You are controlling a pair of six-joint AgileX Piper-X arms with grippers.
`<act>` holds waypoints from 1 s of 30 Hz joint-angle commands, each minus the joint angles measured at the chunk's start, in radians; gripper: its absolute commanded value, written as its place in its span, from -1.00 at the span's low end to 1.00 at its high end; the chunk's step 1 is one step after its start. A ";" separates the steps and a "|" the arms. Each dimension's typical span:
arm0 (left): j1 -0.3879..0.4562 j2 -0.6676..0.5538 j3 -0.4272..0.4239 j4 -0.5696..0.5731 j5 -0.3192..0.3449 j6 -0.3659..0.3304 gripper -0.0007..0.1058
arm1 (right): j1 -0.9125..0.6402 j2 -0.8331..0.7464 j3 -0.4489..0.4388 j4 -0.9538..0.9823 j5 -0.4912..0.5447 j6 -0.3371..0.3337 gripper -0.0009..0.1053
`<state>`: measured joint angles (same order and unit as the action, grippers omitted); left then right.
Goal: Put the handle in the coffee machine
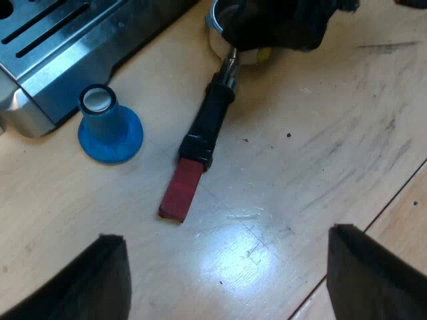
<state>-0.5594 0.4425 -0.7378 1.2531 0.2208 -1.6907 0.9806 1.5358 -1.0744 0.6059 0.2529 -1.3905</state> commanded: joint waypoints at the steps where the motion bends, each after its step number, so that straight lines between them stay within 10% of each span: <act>1: -0.001 0.000 -0.001 -0.001 0.000 -0.001 0.21 | -0.001 0.019 0.002 -0.010 0.014 -0.012 0.61; 30: -0.001 0.000 -0.001 -0.001 0.000 -0.001 0.21 | -0.031 0.121 0.002 -0.093 0.003 0.029 0.61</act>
<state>-0.5594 0.4425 -0.7378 1.2531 0.2208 -1.6907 0.9586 1.6544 -1.0715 0.5055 0.2577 -1.3674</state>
